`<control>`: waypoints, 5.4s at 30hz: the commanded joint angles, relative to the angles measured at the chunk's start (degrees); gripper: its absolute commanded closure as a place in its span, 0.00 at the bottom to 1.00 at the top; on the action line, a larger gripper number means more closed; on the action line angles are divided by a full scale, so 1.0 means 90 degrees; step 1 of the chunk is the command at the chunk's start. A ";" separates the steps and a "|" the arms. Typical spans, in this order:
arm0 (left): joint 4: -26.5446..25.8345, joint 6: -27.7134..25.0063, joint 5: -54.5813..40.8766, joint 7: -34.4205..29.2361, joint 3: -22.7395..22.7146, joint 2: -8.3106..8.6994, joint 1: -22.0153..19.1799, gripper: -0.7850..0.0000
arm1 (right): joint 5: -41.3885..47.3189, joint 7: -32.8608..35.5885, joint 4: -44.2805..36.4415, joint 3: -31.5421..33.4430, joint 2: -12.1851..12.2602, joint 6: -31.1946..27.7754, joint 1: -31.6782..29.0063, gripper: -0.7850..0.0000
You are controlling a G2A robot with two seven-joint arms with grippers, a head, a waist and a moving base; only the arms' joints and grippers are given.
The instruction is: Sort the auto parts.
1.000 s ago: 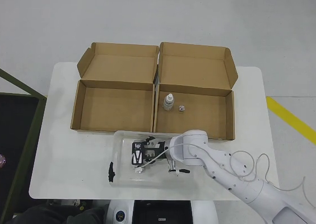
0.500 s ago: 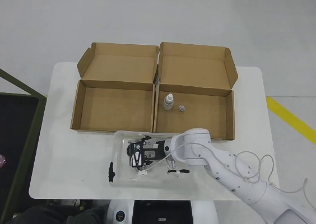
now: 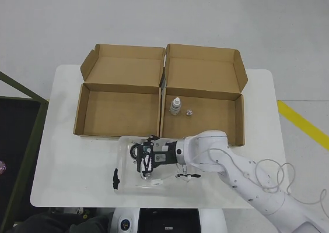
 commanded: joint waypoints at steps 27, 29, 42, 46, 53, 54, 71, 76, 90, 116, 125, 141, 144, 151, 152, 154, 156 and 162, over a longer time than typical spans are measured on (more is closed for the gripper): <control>0.0000 0.0000 0.0000 0.0000 0.0000 0.0000 0.0000 0.00 | 0.0171 -0.0341 0.1149 0.0067 -0.0332 0.0305 0.1275 1.00; 0.0000 0.0000 0.0000 0.0000 0.0000 0.0000 0.0000 0.00 | 0.0179 -0.0394 0.1300 0.0025 -0.0374 0.0325 0.1390 1.00; 0.0000 0.0000 0.0000 0.0000 0.0000 0.0000 0.0000 0.00 | 0.0272 -0.0841 0.2874 -0.0620 -0.0853 0.0616 0.2168 1.00; 0.0000 0.0000 0.0000 0.0000 0.0000 0.0000 0.0000 0.00 | 0.0300 -0.0936 0.3416 -0.0812 -0.1019 0.0722 0.2344 1.00; 0.0000 0.0000 0.0000 0.0000 0.0000 0.0000 0.0000 0.00 | 0.0282 -0.1039 0.4208 -0.1087 -0.1311 0.0910 0.2641 1.00; 0.0000 0.0000 0.0000 0.0000 0.0000 0.0000 0.0000 0.00 | 0.0265 -0.1053 0.4300 -0.1122 -0.1351 0.0934 0.2676 1.00; 0.0000 0.0000 0.0000 0.0000 0.0000 0.0000 0.0000 0.00 | -0.0110 -0.0920 0.5213 -0.1379 -0.1812 0.1196 0.3004 0.66; 0.0000 0.0000 0.0000 0.0000 0.0000 0.0000 0.0000 0.00 | -0.0153 -0.0880 0.5280 -0.1346 -0.1868 0.1159 0.3013 0.53; 0.0000 0.0000 0.0000 0.0000 0.0000 0.0000 0.0000 0.00 | -0.0188 -0.0892 0.4366 -0.0815 -0.1750 0.0749 0.2818 0.33; 0.0000 0.0000 0.0000 0.0000 0.0000 0.0000 0.0000 0.00 | -0.0598 -0.0124 0.0217 0.0519 -0.0816 -0.0393 -0.0308 0.19; 0.0000 0.0000 0.0000 0.0000 0.0000 0.0000 0.0000 0.00 | -0.0710 -0.0050 0.0104 0.0376 -0.0754 -0.0602 -0.0576 0.21; 0.0000 0.0000 0.0000 0.0000 0.0000 0.0000 0.0000 0.00 | -0.1258 -0.0081 -0.0215 0.0483 -0.0525 -0.0803 -0.1310 0.24; 0.0000 0.0000 0.0000 0.0000 0.0000 0.0000 0.0000 0.00 | -0.1359 -0.0074 -0.0262 0.0511 -0.0477 -0.0858 -0.1440 0.24; 0.0000 0.0000 0.0000 0.0000 0.0000 0.0000 0.0000 0.00 | -0.1537 -0.0050 -0.0161 0.0514 -0.0395 -0.0922 -0.1661 0.25; 0.0000 0.0000 0.0000 0.0000 0.0000 0.0000 0.0000 0.00 | -0.1560 -0.0074 -0.0137 0.0510 -0.0388 -0.0920 -0.1674 0.25; 0.0000 0.0000 0.0000 0.0000 0.0000 0.0000 0.0000 0.00 | -0.1615 -0.0101 -0.0080 0.0495 -0.0376 -0.0924 -0.1683 0.25; 0.0000 0.0000 0.0000 0.0000 0.0000 0.0000 0.0000 0.00 | -0.1649 -0.0151 -0.0035 0.0481 -0.0369 -0.0915 -0.1673 0.26; 0.0000 0.0000 0.0000 0.0000 0.0000 0.0000 0.0000 0.00 | -0.1758 -0.0204 0.0196 0.0371 -0.0372 -0.0868 -0.1587 0.30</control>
